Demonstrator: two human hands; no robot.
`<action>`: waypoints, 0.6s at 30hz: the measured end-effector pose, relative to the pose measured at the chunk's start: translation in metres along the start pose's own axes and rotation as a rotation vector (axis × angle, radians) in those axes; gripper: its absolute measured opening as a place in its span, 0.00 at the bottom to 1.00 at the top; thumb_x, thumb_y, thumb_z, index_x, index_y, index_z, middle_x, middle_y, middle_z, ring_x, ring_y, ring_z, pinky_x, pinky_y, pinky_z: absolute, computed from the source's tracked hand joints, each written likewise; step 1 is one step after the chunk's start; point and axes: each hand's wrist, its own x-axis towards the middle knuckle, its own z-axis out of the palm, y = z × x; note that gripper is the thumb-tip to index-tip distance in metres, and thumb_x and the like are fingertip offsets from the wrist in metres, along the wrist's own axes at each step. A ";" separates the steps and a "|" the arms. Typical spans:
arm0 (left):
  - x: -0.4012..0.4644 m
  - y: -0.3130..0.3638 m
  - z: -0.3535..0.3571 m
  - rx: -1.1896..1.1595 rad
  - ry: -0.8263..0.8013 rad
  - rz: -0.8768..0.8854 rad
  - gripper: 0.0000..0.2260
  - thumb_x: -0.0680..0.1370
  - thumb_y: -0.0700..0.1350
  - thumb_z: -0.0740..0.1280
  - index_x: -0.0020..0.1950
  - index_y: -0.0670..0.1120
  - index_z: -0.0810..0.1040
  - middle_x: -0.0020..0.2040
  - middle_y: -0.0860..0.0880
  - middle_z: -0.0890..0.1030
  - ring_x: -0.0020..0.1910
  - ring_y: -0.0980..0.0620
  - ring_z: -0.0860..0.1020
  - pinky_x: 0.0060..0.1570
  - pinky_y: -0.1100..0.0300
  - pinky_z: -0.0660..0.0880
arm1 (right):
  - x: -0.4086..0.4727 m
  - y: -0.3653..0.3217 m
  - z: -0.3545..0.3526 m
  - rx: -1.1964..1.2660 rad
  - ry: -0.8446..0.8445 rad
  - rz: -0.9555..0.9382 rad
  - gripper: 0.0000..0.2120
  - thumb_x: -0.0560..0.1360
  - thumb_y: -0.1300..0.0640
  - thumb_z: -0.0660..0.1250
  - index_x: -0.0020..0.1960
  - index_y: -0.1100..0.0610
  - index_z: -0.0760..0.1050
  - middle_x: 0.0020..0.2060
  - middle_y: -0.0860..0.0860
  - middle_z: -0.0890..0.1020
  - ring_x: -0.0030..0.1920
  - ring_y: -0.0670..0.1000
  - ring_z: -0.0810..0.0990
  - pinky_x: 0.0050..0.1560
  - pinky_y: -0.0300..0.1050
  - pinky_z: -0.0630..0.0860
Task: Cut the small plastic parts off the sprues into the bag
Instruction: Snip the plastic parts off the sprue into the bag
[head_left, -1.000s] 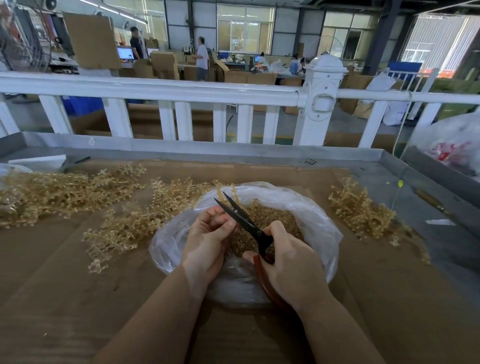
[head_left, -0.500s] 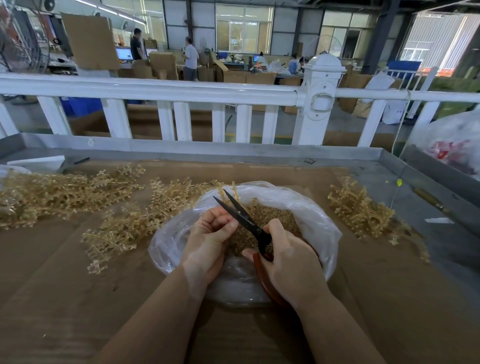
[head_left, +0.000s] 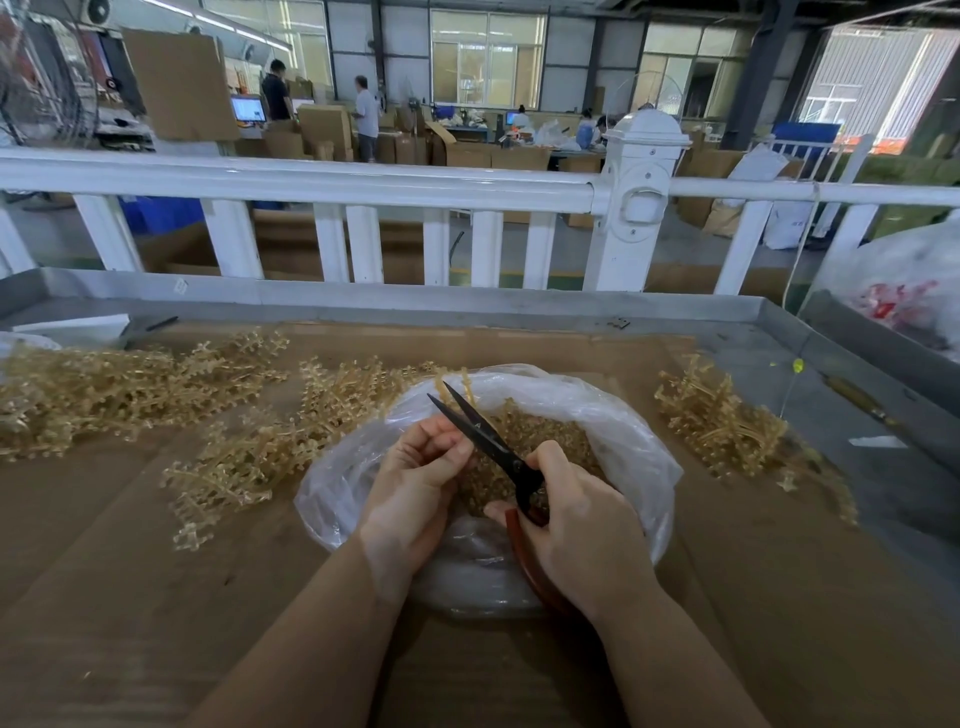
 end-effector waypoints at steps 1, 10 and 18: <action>0.000 0.000 0.000 -0.010 0.003 -0.005 0.10 0.73 0.26 0.61 0.47 0.40 0.75 0.42 0.44 0.76 0.42 0.51 0.77 0.43 0.65 0.78 | 0.000 0.000 0.000 0.004 -0.001 0.001 0.22 0.72 0.39 0.67 0.54 0.56 0.74 0.40 0.48 0.81 0.39 0.46 0.79 0.38 0.35 0.74; -0.001 0.002 0.001 -0.058 0.010 0.004 0.11 0.76 0.26 0.57 0.46 0.40 0.74 0.39 0.45 0.78 0.37 0.55 0.81 0.43 0.65 0.79 | -0.001 -0.004 0.000 0.019 0.001 0.006 0.21 0.72 0.37 0.63 0.52 0.53 0.72 0.40 0.48 0.79 0.41 0.48 0.78 0.42 0.42 0.77; -0.004 0.003 0.003 -0.006 -0.004 0.009 0.11 0.75 0.26 0.58 0.45 0.40 0.75 0.36 0.47 0.79 0.37 0.55 0.80 0.43 0.66 0.78 | -0.001 -0.004 -0.001 0.033 -0.004 0.008 0.21 0.72 0.39 0.66 0.52 0.56 0.73 0.40 0.49 0.80 0.42 0.48 0.78 0.42 0.37 0.74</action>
